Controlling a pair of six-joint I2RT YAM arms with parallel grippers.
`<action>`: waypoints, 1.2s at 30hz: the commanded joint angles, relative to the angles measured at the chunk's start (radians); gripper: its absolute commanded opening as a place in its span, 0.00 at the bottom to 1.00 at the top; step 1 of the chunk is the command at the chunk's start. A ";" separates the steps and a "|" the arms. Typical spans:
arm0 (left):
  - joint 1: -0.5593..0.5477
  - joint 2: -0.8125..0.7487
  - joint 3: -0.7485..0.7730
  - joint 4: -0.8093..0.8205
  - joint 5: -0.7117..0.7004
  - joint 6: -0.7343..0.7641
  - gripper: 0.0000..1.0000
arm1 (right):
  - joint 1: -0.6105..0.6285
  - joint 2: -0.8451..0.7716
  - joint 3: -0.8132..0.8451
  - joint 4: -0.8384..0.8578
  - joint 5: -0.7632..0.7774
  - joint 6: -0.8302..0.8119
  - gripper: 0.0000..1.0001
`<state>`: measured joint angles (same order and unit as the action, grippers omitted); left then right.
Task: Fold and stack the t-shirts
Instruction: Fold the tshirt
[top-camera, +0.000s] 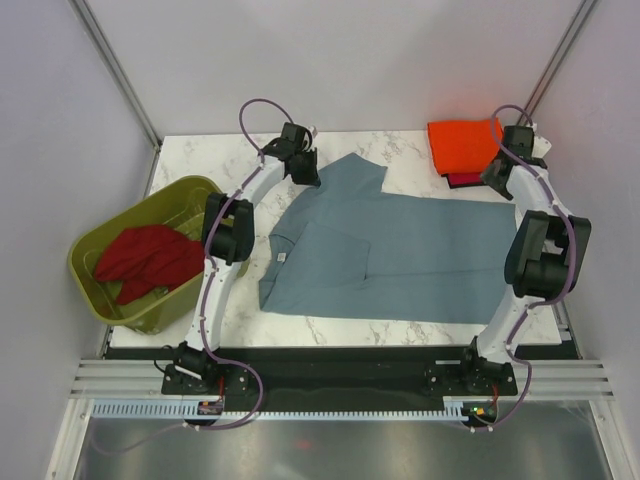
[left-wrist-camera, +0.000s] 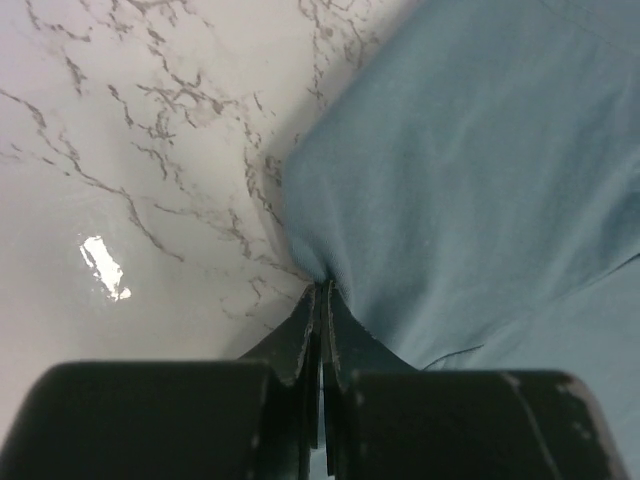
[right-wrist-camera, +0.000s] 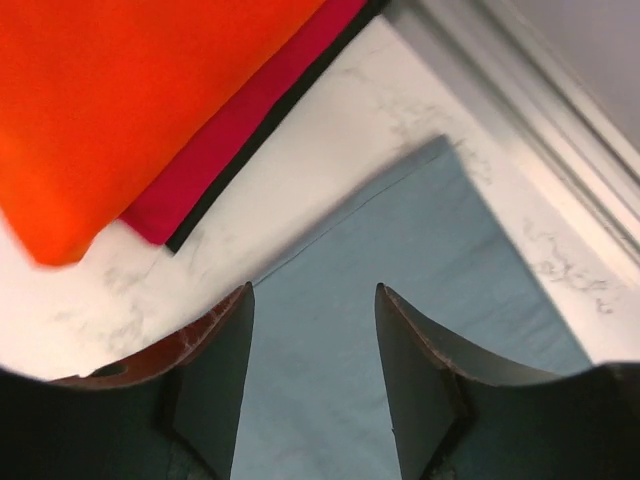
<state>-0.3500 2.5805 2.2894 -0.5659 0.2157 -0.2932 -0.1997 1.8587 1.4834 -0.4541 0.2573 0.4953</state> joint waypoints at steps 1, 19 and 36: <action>-0.001 -0.092 -0.021 0.032 0.082 0.034 0.02 | -0.038 0.101 0.119 -0.121 0.163 0.078 0.58; 0.000 -0.134 -0.031 0.054 0.076 0.039 0.02 | -0.095 0.464 0.417 -0.224 0.221 0.308 0.53; 0.005 -0.154 -0.056 0.057 0.057 0.026 0.02 | -0.095 0.461 0.380 -0.241 0.258 0.304 0.40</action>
<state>-0.3489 2.5137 2.2440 -0.5411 0.2813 -0.2928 -0.2939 2.3184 1.8736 -0.6750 0.4843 0.7975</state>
